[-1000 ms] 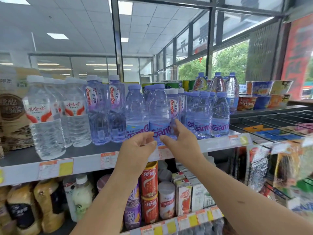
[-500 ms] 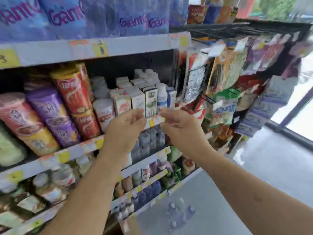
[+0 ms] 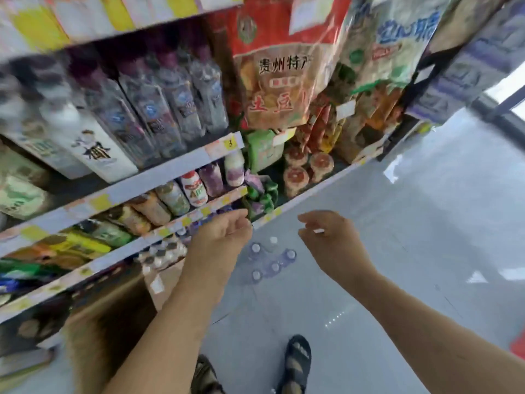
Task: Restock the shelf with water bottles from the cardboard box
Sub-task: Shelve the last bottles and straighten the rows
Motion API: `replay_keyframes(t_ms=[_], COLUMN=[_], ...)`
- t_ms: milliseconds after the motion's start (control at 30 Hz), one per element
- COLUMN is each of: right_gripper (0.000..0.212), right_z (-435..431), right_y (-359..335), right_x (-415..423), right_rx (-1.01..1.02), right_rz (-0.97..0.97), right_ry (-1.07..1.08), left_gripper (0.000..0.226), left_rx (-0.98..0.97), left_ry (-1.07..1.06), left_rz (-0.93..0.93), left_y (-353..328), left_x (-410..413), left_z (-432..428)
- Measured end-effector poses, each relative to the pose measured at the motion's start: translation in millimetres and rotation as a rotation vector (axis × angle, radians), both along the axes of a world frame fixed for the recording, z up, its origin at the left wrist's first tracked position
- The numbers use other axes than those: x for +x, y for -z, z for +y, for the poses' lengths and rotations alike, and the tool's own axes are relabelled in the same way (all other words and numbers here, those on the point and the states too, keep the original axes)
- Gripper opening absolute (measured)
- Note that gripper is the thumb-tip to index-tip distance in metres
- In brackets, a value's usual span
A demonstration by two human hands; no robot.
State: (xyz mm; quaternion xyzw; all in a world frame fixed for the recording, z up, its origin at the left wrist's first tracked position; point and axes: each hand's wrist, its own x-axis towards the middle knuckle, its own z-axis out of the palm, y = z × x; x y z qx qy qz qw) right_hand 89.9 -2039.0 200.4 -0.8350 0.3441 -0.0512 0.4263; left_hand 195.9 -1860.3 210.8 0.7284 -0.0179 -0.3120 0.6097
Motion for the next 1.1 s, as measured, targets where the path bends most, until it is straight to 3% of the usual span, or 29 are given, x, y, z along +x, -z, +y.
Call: replay_keyframes(t_ms=[367,633,767,867,1100], right_gripper=[0.028,0.031,0.028,0.03,0.033], right_z=[-45,-54,-58,-54,-42], right_y=[355,502,508,471,264], right_x=[5,21,24,21,9], right_rx=[-0.072,-0.153,-0.189,-0.217,-0.262], right_rz=[0.365,0.397,0.339,0.264,0.019], right_ry=[-0.023,-0.001,0.038,0.061,0.097], left_gripper=[0.026,0.025,0.018,0.022,0.024], left_rx=[0.01,0.035,0.058,0.062,-0.029], left_ry=[-0.001,0.024,0.019,0.034,0.086], left_rz=[0.111,0.181,0.203,0.213,0.153], left_y=[273,401,420,402,264], left_x=[3,11,10,5,-5], left_z=[-43,-49,-46,-46,-50])
